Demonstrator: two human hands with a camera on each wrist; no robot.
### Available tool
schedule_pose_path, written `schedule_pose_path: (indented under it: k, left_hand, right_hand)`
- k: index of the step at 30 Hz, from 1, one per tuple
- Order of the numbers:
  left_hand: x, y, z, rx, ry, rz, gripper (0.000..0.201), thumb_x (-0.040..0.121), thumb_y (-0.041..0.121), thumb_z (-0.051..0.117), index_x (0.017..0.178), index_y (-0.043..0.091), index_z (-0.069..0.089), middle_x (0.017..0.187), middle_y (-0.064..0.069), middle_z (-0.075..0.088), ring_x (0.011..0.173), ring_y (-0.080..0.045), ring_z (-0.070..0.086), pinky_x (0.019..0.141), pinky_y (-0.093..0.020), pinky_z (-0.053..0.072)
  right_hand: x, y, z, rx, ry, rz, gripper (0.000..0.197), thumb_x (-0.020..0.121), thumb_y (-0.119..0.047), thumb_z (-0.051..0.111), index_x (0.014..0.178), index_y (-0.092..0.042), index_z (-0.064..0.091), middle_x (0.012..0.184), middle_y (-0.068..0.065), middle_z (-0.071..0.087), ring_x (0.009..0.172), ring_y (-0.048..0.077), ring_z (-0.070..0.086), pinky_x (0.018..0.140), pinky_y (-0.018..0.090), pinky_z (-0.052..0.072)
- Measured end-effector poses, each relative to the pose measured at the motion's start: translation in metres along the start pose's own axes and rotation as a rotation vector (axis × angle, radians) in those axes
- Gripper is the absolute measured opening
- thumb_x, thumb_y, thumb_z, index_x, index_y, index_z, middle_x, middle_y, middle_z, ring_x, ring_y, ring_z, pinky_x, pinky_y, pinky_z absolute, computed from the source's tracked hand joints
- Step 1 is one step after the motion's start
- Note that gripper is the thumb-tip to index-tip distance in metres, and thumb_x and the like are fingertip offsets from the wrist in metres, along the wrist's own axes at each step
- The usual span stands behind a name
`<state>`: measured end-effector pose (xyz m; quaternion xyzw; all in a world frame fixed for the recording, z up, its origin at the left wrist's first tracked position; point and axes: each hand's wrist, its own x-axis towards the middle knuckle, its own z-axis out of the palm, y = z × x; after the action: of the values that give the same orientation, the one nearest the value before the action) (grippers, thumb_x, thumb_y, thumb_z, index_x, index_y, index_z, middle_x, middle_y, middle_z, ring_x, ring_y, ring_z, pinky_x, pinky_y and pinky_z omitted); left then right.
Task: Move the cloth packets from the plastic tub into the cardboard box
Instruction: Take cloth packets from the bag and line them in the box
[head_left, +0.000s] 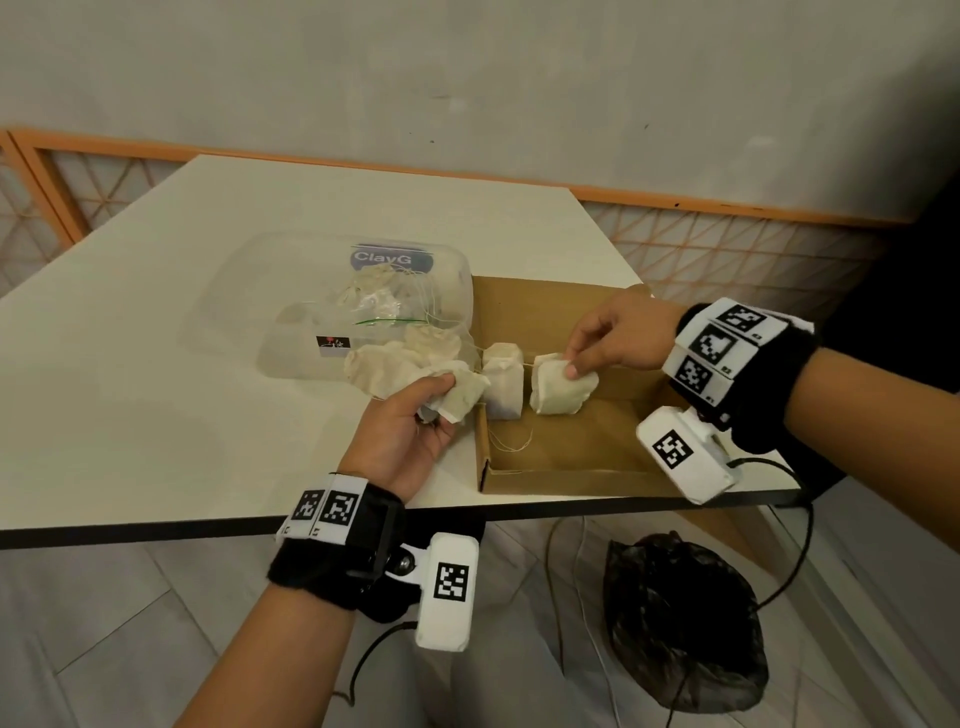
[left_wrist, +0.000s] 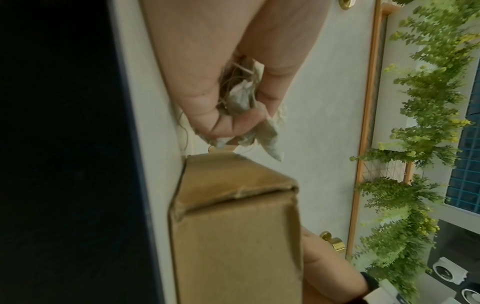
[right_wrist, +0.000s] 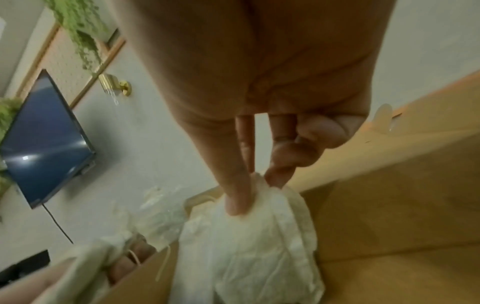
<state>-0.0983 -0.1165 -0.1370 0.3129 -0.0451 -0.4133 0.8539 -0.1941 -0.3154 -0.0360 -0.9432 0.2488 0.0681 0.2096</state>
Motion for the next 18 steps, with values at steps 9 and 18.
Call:
schedule_pose_path:
  k: [9, 18]
  left_hand:
    - [0.0, 0.0, 0.0, 0.013, -0.002, -0.008, 0.042, 0.071, 0.004, 0.061, 0.112, -0.003, 0.055, 0.1, -0.017, 0.064, 0.084, -0.022, 0.067, 0.052, -0.019, 0.052]
    - [-0.001, 0.001, 0.001, -0.023, 0.021, -0.03, 0.012, 0.087, 0.0, 0.052, 0.096, 0.003, 0.059, 0.09, -0.012, 0.066, 0.072, -0.017, 0.07, 0.048, -0.017, 0.051]
  right_hand:
    - [0.003, -0.004, 0.0, -0.177, 0.112, -0.014, 0.042, 0.069, -0.036, 0.078, 0.102, -0.022, 0.055, 0.085, -0.002, 0.058, 0.081, 0.017, 0.055, 0.075, 0.029, 0.042]
    - [0.004, -0.015, 0.0, -0.273, 0.019, -0.092, 0.014, 0.076, -0.026, 0.074, 0.081, -0.02, 0.062, 0.072, -0.013, 0.054, 0.075, 0.01, 0.051, 0.062, 0.019, 0.037]
